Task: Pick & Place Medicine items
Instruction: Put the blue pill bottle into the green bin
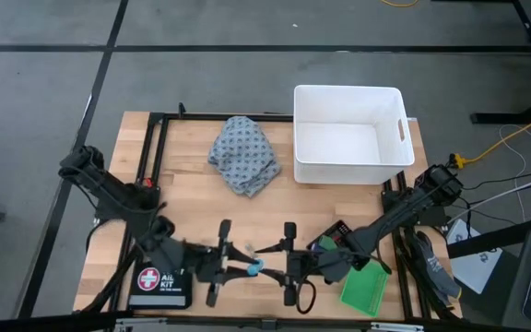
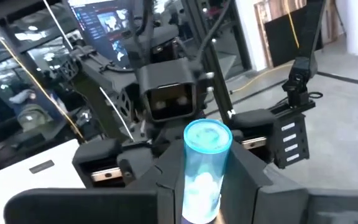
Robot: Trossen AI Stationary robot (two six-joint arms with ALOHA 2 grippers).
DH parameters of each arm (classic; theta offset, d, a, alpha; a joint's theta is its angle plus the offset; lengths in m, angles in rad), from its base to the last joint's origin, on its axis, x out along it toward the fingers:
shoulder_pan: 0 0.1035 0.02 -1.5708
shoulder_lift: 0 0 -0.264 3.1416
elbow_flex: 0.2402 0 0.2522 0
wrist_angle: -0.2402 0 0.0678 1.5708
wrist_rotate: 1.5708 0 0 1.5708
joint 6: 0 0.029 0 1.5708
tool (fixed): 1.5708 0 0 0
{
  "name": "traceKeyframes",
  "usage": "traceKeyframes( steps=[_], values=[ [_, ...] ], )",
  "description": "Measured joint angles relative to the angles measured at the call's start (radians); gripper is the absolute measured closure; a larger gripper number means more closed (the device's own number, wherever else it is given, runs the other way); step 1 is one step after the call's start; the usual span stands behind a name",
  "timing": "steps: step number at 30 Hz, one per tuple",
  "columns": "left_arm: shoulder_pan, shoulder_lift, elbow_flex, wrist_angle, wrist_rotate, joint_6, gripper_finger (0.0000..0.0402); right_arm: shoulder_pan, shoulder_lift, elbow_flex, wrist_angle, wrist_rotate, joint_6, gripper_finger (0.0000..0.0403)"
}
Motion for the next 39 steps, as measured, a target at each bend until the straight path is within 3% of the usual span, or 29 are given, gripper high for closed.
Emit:
traceKeyframes(
  steps=[4,8,24,34,39],
  values=[
    [0.046,0.008,0.000,-0.025,0.057,-0.013,0.0328,0.004,0.000,0.000,0.002,-0.020,-0.002,0.0213],
    [0.077,0.008,0.000,-0.027,0.125,-0.051,0.0331,0.020,0.000,0.000,0.003,0.047,-0.017,0.0213],
    [0.081,0.008,0.000,-0.059,0.134,-0.068,0.0330,0.031,0.000,0.000,0.004,0.066,-0.026,0.0215],
    [0.081,0.008,0.000,-0.074,0.139,-0.084,0.0328,0.031,0.000,0.000,0.006,0.066,-0.029,0.0291],
    [0.081,0.008,0.000,-0.073,0.139,-0.084,0.0328,0.031,0.000,0.000,0.006,0.066,-0.029,0.0288]
  ],
)
